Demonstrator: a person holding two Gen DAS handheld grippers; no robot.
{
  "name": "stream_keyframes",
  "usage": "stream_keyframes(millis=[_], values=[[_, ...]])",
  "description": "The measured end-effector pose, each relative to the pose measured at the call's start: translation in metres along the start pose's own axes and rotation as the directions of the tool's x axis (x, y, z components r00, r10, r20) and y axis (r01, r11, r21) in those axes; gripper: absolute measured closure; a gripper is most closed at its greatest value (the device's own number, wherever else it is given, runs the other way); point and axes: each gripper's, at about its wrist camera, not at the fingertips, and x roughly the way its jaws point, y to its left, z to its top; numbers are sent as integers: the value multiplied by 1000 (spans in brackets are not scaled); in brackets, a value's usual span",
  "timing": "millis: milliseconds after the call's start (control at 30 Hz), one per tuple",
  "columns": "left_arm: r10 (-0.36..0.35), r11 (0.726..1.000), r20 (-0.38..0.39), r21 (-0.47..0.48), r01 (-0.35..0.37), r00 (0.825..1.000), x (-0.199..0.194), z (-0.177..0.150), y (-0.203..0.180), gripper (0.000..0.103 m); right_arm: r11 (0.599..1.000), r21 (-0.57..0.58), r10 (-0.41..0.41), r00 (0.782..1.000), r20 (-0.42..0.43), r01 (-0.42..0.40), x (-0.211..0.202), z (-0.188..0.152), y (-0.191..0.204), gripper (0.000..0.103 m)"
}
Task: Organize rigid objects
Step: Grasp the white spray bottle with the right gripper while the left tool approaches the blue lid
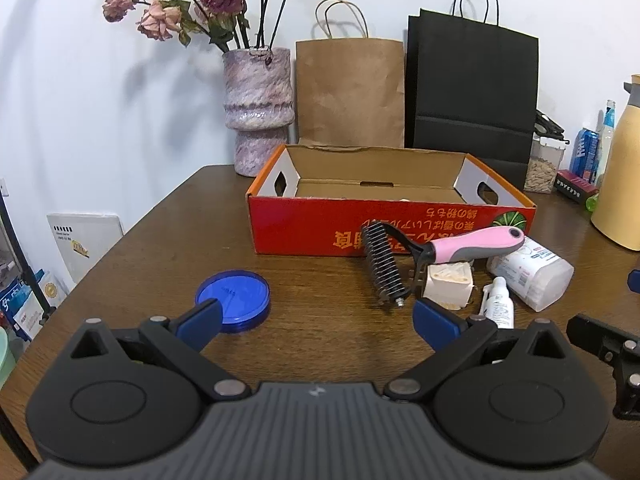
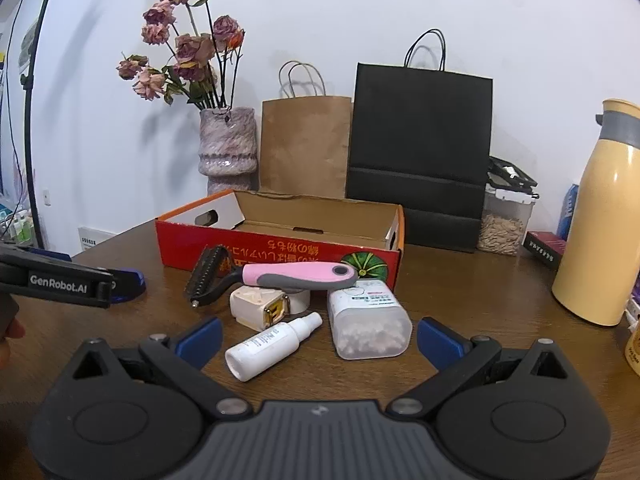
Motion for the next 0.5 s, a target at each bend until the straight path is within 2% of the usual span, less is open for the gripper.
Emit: stream_keyframes(millis=[200, 300, 433, 467, 500], values=[[-2, 1000, -16, -10, 2, 1000, 8, -1, 4, 0, 998, -37, 42, 998, -42, -43, 23, -2, 7, 0], [3, 1000, -19, -7, -3, 1000, 10, -2, 7, 0, 995, -62, 77, 994, -81, -82, 36, -3, 12, 3], [6, 1000, -24, -12, -6, 1000, 12, -3, 10, 0, 986, -89, 124, 979, -163, -140, 55, -6, 21, 26], [6, 1000, -23, -14, -7, 1000, 13, -3, 11, 0, 984, -93, 132, 975, -179, -151, 58, -7, 24, 29], [7, 1000, -21, -15, -8, 1000, 13, -3, 12, 0, 983, -97, 138, 972, -191, -158, 62, -8, 26, 37]])
